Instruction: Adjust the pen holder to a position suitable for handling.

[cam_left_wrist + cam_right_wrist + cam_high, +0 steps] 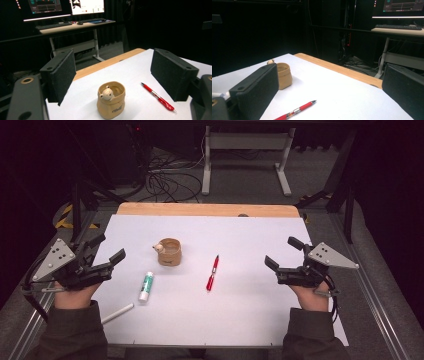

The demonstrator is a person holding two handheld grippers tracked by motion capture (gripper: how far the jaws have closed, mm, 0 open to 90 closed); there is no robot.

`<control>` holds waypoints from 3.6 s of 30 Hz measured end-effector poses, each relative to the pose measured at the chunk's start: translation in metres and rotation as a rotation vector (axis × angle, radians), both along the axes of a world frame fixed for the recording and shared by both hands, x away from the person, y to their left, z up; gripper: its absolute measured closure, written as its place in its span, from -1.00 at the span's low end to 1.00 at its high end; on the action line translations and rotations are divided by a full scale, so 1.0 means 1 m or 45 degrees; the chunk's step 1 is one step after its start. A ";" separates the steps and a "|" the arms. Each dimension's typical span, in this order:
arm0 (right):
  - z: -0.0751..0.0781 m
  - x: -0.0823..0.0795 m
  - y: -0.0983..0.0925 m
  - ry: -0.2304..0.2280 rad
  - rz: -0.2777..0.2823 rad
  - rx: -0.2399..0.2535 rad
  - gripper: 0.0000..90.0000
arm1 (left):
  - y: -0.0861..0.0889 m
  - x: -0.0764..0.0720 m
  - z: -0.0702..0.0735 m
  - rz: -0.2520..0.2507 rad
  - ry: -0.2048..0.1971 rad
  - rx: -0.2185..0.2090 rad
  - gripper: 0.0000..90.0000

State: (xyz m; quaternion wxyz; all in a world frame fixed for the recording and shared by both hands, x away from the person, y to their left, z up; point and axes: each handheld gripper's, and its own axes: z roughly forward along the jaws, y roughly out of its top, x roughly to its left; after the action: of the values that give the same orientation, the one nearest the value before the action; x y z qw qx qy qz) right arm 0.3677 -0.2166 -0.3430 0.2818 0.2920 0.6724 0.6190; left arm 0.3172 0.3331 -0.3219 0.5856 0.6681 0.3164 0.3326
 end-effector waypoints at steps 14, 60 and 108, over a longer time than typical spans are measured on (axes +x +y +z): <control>0.004 -0.004 -0.002 -0.013 0.019 0.003 -0.96 | 0.008 -0.014 -0.007 -0.032 0.007 0.017 -0.36; 0.004 -0.006 0.001 0.017 0.039 -0.016 -0.96 | 0.078 -0.063 -0.097 -0.033 0.229 0.157 -0.26; 0.003 -0.006 0.005 0.027 0.059 -0.040 -0.96 | 0.112 -0.083 -0.163 -0.221 0.466 0.368 0.24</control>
State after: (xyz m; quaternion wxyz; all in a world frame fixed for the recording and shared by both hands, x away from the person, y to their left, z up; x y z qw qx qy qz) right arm 0.3619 -0.2118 -0.3400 0.2647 0.2783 0.6915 0.6118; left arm 0.2337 0.4450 -0.4847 0.4434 0.8186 0.3078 0.1963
